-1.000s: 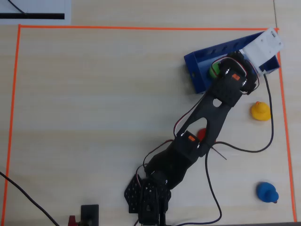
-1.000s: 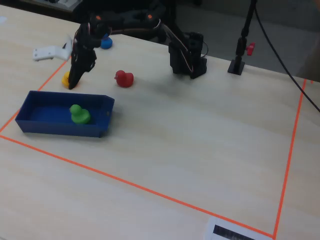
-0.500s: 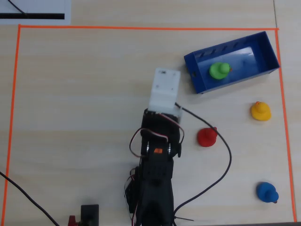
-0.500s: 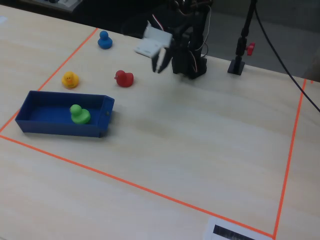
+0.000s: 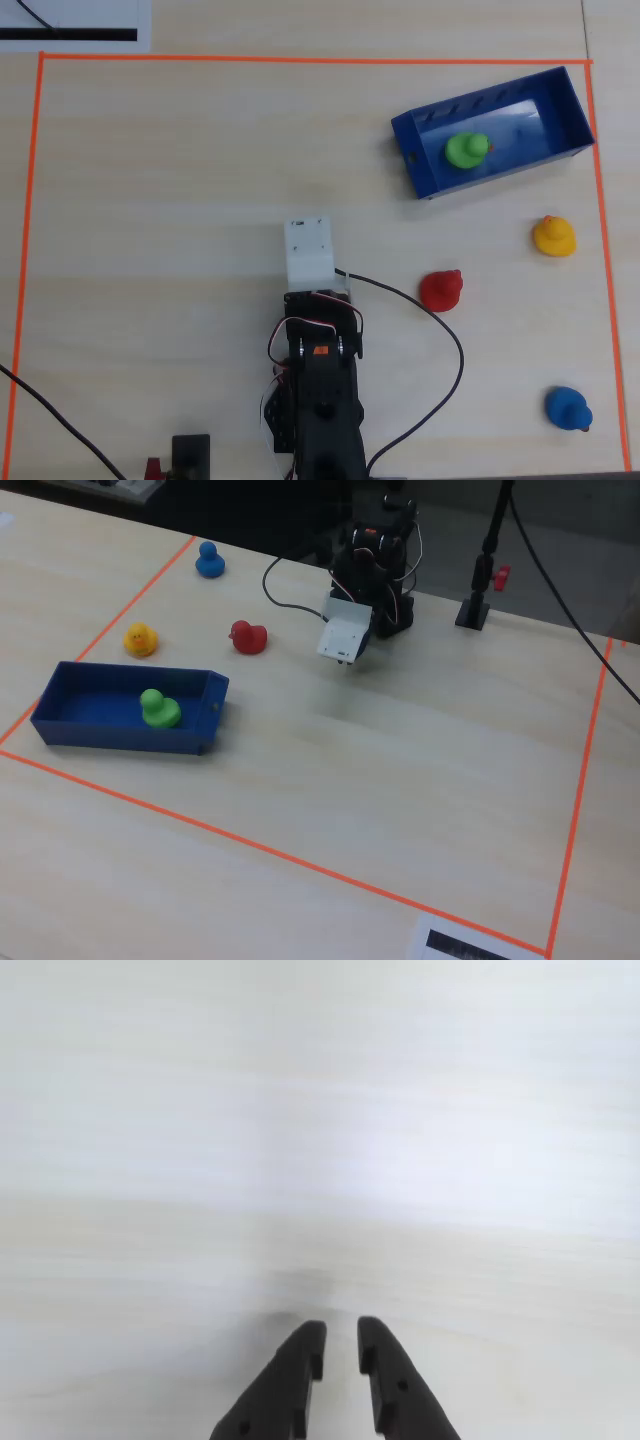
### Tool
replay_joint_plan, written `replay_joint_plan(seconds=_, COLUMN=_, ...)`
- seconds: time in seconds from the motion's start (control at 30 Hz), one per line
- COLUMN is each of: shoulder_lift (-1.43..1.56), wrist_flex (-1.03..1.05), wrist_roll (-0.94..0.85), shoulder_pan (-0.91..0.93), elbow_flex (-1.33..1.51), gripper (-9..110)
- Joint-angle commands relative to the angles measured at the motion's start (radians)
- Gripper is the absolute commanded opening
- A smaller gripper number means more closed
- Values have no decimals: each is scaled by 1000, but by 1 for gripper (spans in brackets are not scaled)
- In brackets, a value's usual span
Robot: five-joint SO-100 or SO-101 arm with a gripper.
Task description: Grasp green duck and put it into box.
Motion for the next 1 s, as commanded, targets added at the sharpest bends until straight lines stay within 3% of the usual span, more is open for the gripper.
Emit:
replay_joint_plan(seconds=0.0, shoulder_lift=44, wrist_flex=18, wrist_roll=-18, shoulder_pan=-14, elbow_flex=40, gripper=0)
replay_joint_plan(seconds=0.97, shoulder_lift=57, wrist_flex=41, wrist_roll=-12, shoulder_pan=-6, elbow_flex=77, gripper=1)
